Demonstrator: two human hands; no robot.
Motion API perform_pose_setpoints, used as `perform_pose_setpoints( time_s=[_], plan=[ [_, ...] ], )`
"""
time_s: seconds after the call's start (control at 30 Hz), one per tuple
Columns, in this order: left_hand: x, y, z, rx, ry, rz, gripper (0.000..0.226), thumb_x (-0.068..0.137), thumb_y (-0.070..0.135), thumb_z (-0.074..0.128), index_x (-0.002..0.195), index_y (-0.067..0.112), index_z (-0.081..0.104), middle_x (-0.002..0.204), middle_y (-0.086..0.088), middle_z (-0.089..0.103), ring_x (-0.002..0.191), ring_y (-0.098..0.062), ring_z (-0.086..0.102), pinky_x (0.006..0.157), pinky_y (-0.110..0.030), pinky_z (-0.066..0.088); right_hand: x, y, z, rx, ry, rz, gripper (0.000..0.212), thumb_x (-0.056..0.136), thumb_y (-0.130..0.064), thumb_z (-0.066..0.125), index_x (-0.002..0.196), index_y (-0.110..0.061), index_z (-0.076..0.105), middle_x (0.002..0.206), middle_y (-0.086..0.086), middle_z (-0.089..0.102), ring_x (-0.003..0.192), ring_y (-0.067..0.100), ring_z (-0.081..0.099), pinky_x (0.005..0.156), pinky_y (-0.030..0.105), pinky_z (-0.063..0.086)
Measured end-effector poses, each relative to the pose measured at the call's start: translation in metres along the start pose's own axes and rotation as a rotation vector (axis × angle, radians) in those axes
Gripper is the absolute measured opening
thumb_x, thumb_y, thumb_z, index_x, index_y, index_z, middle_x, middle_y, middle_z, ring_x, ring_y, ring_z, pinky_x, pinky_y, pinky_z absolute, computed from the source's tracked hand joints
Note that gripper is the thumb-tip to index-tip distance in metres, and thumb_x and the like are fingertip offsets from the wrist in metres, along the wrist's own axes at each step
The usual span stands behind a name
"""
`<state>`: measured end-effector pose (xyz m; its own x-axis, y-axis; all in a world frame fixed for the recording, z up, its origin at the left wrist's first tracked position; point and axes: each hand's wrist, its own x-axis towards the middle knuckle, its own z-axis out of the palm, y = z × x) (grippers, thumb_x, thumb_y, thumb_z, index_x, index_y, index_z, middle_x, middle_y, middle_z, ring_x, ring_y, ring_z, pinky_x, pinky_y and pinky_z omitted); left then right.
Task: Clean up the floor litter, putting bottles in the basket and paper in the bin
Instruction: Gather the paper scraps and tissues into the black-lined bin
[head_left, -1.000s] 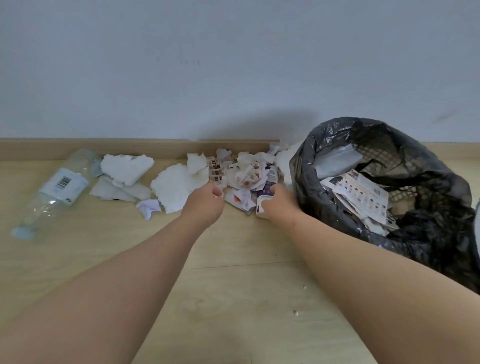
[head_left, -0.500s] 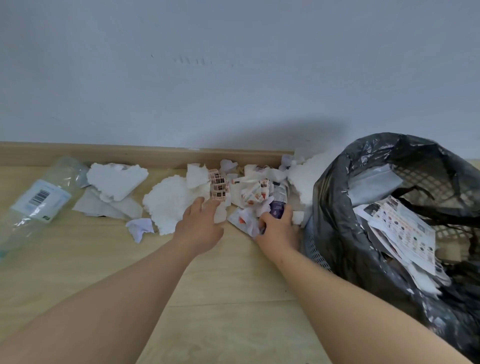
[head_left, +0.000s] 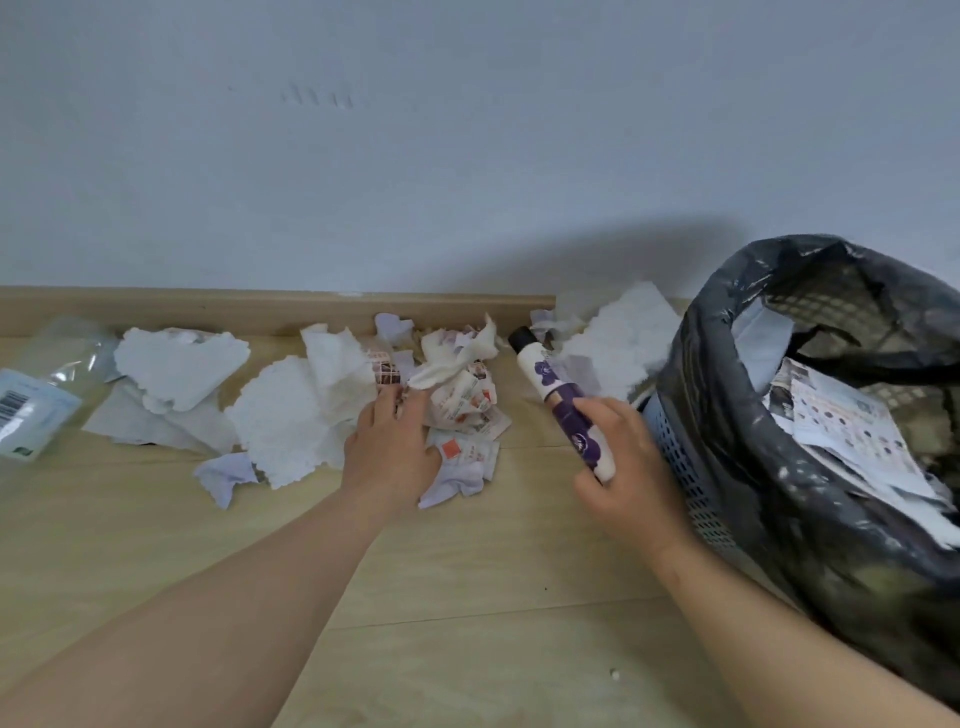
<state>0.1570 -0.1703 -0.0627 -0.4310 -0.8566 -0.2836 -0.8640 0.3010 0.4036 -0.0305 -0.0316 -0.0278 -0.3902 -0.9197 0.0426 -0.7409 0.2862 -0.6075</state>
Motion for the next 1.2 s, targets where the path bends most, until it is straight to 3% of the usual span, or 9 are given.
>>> perform_pose_setpoints(
  time_s=[0.1,0.2,0.37,0.47,0.6,0.8,0.93,1.07,1.2],
  plan=[
    [-0.002,0.005,0.002,0.004,-0.004,-0.016,0.057,0.088,0.027,0.054,0.139,0.025,0.028,0.148,-0.007,0.022,0.135,-0.032,0.024,0.099,-0.047,0.041,-0.008,0.011,-0.007,-0.021,0.133,-0.047,0.052,0.068,-0.026,0.049,0.120,-0.023,0.048,0.126,0.008,0.050,0.106,0.011,0.044,0.083,0.030,0.039],
    [-0.005,0.011,0.001,0.016,0.022,-0.007,0.059,0.089,0.031,0.055,0.141,0.027,0.027,0.150,-0.007,0.019,0.136,-0.032,0.023,0.100,-0.047,0.040,-0.011,0.013,-0.010,0.009,0.220,-0.044,0.047,0.071,-0.030,0.045,0.117,-0.024,0.043,0.122,0.005,0.050,0.108,0.011,0.046,0.088,0.021,0.035],
    [-0.010,0.025,-0.003,0.024,0.029,-0.001,0.061,0.091,0.027,0.052,0.144,0.027,0.022,0.156,-0.004,0.007,0.141,-0.029,0.015,0.105,-0.044,0.035,-0.009,0.010,-0.016,0.086,0.467,0.167,0.047,0.084,-0.028,0.049,0.127,-0.008,0.051,0.116,0.012,0.059,0.087,0.008,0.042,0.076,0.024,0.033],
    [-0.013,0.031,-0.006,0.038,0.022,0.011,0.063,0.091,0.026,0.051,0.145,0.027,0.020,0.157,-0.003,0.005,0.142,-0.029,0.012,0.108,-0.045,0.033,-0.007,0.010,-0.020,0.043,0.545,0.347,0.042,0.094,-0.019,0.051,0.136,-0.016,0.044,0.131,0.016,0.051,0.110,0.025,0.044,0.086,0.034,0.038],
    [-0.016,0.036,-0.007,0.045,0.009,0.008,0.061,0.090,0.024,0.049,0.145,0.028,0.022,0.155,-0.004,0.008,0.141,-0.030,0.015,0.107,-0.044,0.033,0.002,0.012,-0.025,-0.106,0.413,0.536,0.045,0.096,-0.015,0.046,0.140,-0.023,0.040,0.149,0.009,0.027,0.128,0.032,0.035,0.099,0.041,0.038],
    [-0.024,0.038,-0.008,0.042,0.009,0.006,0.057,0.093,0.025,0.047,0.145,0.027,0.023,0.156,-0.004,0.007,0.141,-0.029,0.015,0.105,-0.043,0.034,-0.002,0.009,-0.018,-0.012,0.144,0.478,0.048,0.089,-0.020,0.056,0.135,-0.027,0.044,0.131,0.002,0.045,0.102,0.024,0.055,0.087,0.039,0.049],
    [-0.029,0.035,-0.011,-0.008,0.055,-0.014,0.054,0.093,0.025,0.049,0.142,0.024,0.027,0.155,-0.006,0.011,0.139,-0.031,0.019,0.104,-0.042,0.036,-0.019,-0.003,-0.016,0.057,0.042,0.352,0.049,0.081,-0.019,0.058,0.126,-0.034,0.051,0.120,-0.010,0.053,0.090,0.008,0.054,0.078,0.029,0.046],
    [-0.033,0.034,-0.012,-0.064,0.147,-0.020,0.052,0.089,0.016,0.050,0.138,0.018,0.035,0.152,-0.007,0.019,0.135,-0.032,0.027,0.101,-0.043,0.038,-0.030,-0.002,-0.020,0.067,0.267,0.328,0.041,0.081,-0.015,0.059,0.120,-0.025,0.055,0.112,-0.002,0.056,0.084,0.011,0.052,0.071,0.028,0.045],
    [-0.035,0.031,-0.010,-0.097,0.172,-0.020,0.053,0.088,0.016,0.052,0.139,0.018,0.035,0.151,-0.007,0.021,0.134,-0.031,0.029,0.101,-0.042,0.037,-0.020,0.005,-0.029,0.003,0.416,0.359,0.040,0.091,-0.016,0.054,0.131,-0.017,0.048,0.134,0.005,0.042,0.103,0.018,0.051,0.077,0.026,0.045]
  ],
)
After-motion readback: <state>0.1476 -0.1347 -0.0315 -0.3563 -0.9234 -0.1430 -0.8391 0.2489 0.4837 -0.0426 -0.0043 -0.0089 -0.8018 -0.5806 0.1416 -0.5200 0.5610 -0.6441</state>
